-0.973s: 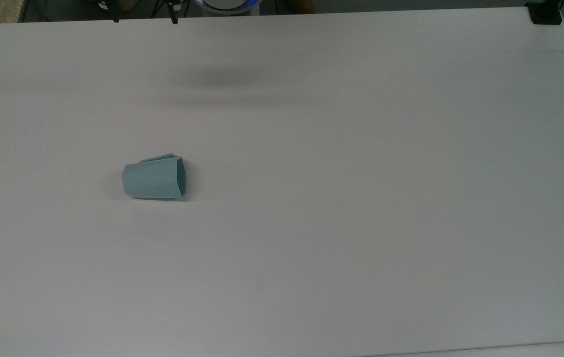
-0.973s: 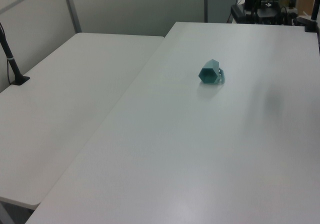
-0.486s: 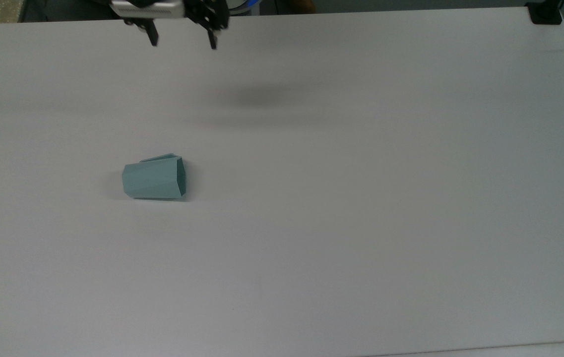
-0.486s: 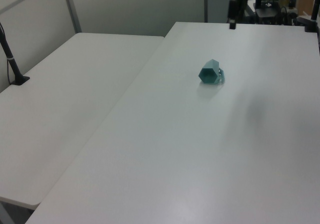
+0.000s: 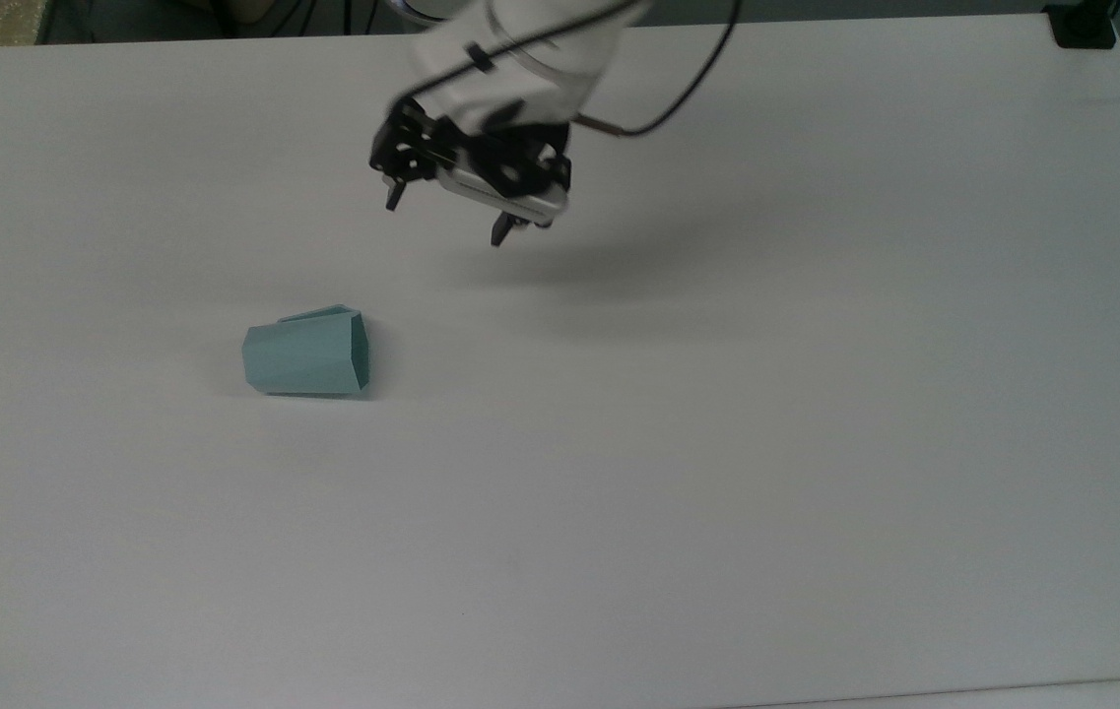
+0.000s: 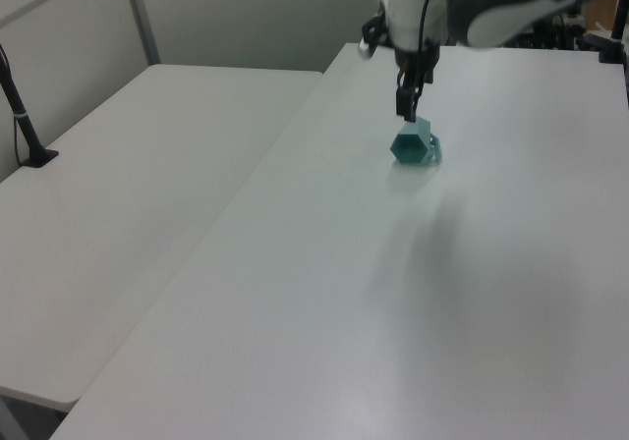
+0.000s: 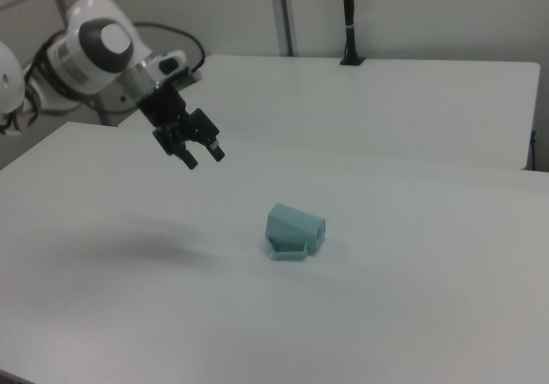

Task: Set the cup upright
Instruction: 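Move the open gripper down toward the tipped teal cup's base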

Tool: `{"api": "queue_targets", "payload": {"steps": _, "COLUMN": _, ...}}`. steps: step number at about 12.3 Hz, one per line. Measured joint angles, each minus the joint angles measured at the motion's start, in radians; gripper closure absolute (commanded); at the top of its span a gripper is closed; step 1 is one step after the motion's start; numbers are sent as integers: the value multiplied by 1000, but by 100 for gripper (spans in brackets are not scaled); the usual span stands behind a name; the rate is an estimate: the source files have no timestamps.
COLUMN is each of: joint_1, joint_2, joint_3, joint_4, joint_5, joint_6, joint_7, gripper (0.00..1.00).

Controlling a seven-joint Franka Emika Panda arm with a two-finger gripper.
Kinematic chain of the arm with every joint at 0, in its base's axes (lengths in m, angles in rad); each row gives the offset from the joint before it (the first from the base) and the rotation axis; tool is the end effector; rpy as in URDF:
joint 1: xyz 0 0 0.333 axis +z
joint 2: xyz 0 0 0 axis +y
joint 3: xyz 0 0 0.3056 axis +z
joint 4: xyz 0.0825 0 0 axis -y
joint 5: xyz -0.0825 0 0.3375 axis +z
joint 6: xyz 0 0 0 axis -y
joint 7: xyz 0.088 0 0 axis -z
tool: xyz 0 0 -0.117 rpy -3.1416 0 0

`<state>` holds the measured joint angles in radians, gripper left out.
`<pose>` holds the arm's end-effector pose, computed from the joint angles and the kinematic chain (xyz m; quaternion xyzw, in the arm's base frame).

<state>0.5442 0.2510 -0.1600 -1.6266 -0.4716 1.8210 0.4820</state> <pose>0.5561 0.1892 0.4763 0.9692 0.0184 0.0782 0.2326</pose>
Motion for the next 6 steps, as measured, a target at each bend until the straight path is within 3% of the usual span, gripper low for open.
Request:
{"api": "queue_targets", "payload": {"steps": 1, "joint_1": 10, "joint_2": 54, "joint_3": 40, "joint_4": 0, "joint_5": -141, "joint_6": 0, "joint_7": 103, "gripper": 0}}
{"api": "queue_targets", "payload": {"steps": 4, "joint_1": 12, "joint_2": 157, "joint_3": 90, "joint_4": -4, "joint_5": -391, "joint_6": 0, "joint_7": 274, "gripper": 0}}
{"api": "queue_targets", "payload": {"steps": 6, "joint_1": 10, "joint_2": 222, "joint_3": 94, "joint_4": -2, "joint_5": -486, "joint_6": 0, "joint_7": 313, "gripper": 0}}
